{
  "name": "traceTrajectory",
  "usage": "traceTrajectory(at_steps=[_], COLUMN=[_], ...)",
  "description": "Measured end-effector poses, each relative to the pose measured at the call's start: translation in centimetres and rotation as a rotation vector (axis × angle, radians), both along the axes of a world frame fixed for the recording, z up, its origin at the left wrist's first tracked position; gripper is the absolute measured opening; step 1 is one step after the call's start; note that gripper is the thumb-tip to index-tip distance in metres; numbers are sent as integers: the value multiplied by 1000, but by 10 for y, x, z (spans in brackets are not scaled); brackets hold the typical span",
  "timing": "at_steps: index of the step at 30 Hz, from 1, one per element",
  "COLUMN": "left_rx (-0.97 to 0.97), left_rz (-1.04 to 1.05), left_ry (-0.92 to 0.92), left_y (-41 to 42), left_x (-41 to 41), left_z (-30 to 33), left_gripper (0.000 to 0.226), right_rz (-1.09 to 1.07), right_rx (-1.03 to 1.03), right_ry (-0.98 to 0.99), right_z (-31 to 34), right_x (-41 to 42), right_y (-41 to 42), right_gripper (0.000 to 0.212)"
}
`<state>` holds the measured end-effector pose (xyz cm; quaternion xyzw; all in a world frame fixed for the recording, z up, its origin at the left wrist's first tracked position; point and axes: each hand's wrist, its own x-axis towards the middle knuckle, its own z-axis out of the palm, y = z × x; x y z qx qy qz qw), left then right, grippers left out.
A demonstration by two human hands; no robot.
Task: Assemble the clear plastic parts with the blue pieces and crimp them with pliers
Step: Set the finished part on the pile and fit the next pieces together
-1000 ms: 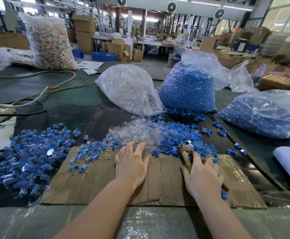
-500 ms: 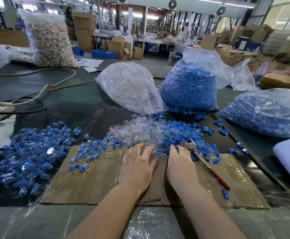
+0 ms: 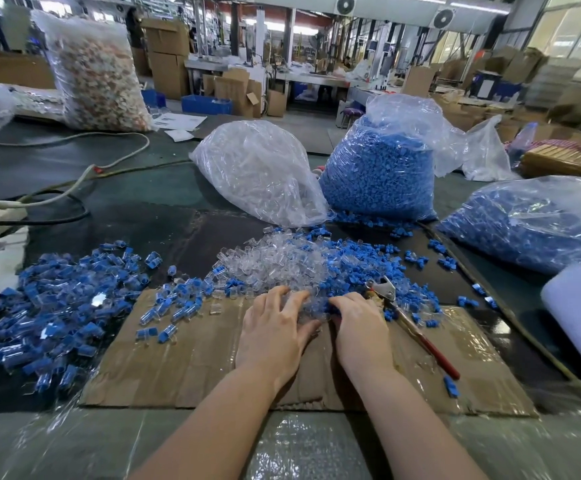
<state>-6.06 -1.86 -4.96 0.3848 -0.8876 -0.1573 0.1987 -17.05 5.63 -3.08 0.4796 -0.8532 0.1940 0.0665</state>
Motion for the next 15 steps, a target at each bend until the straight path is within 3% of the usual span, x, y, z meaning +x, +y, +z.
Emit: traceTrajectory(at_steps=[4,15], left_rx=[-18,-119], left_rz=[1,-22], left_ry=[-5,150], left_y=[1,9], left_x=[0,10], left_z=[1,3], left_gripper=[55,50], right_rz=[30,-5], right_rx=[-95,-280], right_ry=[-15,-168], right_z=[-5,-10], right_x=[7,14], right_y=[7,15], right_gripper=[28,33])
